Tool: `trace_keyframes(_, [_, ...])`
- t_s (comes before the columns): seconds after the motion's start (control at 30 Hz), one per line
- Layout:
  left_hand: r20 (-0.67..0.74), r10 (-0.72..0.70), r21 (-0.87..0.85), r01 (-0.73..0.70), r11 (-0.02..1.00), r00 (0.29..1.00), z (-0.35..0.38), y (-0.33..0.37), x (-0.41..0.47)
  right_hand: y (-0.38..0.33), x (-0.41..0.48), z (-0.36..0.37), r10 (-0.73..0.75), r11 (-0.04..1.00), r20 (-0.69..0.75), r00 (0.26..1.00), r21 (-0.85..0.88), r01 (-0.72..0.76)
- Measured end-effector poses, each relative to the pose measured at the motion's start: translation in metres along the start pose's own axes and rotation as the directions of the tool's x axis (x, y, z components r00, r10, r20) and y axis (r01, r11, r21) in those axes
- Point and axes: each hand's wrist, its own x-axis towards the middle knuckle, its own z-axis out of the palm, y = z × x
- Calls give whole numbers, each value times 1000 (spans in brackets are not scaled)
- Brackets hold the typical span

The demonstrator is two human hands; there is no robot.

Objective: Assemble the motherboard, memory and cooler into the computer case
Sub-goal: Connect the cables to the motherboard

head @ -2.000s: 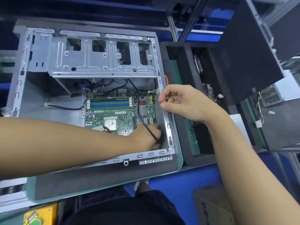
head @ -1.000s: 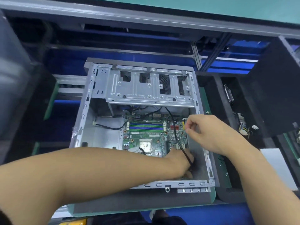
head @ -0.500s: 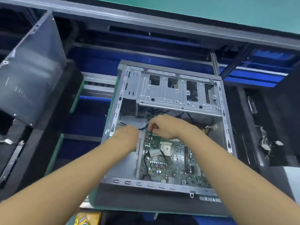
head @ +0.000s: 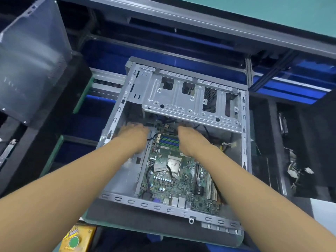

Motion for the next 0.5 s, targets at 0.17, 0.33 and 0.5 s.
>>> trace_keyframes(0.17, [37,30,-81,-27,996,999,-4,10,11,23,2,-5,61,997,60,996,40,-64])
trace_keyframes(0.33, [9,252,-361,-232,903,968,-11,5,-4,26,-5,-9,-4,998,145,989,63,-6])
trace_keyframes(0.5, [33,432,-552,-344,760,901,-32,1,-28,23,-28,4,-40,997,-228,973,-70,24])
